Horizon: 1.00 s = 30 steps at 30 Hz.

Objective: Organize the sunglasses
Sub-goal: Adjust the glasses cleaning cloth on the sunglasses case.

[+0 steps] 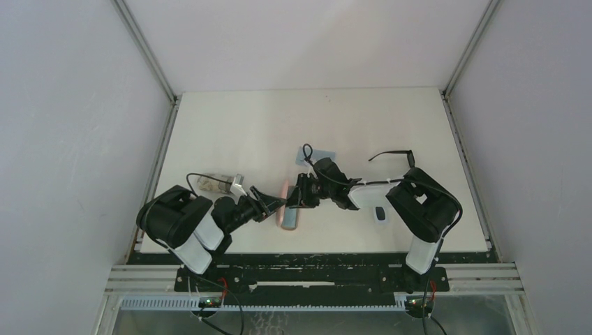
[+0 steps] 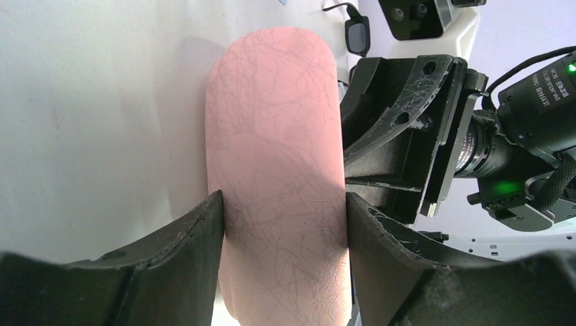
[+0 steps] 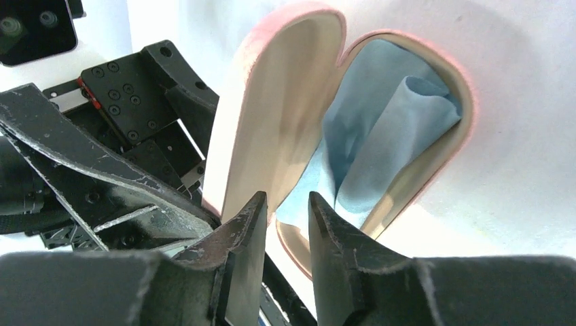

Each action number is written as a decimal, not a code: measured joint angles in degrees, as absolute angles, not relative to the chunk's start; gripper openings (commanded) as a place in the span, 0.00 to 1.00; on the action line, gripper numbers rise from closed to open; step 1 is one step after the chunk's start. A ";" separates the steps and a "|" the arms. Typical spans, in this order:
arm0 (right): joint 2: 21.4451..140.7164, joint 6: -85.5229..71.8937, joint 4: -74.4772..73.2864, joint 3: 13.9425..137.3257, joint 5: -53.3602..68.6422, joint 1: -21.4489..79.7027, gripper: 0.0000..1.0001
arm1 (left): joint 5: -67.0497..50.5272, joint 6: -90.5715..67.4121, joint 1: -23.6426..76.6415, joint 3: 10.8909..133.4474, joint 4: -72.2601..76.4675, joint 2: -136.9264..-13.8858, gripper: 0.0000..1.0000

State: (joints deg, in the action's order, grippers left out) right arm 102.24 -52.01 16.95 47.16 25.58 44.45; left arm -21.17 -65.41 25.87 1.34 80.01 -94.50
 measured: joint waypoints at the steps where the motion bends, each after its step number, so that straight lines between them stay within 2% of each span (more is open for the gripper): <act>1: 102.08 -51.83 16.93 47.11 25.30 44.34 0.28 | -21.17 -65.41 25.87 1.34 80.01 -94.50 0.20; 12: 101.69 -51.53 16.86 46.76 23.33 44.27 0.21 | -21.17 -65.41 25.87 1.34 80.01 -94.61 0.20; 20: 101.67 -50.37 14.37 46.74 19.40 44.29 0.00 | -21.19 -65.41 25.87 1.34 80.01 -94.61 0.20; 30: 100.66 -49.50 13.23 46.89 16.69 44.29 0.00 | -21.19 -65.41 25.87 1.34 80.01 -94.63 0.19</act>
State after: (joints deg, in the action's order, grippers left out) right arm 100.66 -49.50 13.23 46.89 16.69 44.29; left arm -21.19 -65.41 25.87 1.34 80.01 -94.63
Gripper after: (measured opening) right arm 0.002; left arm 0.653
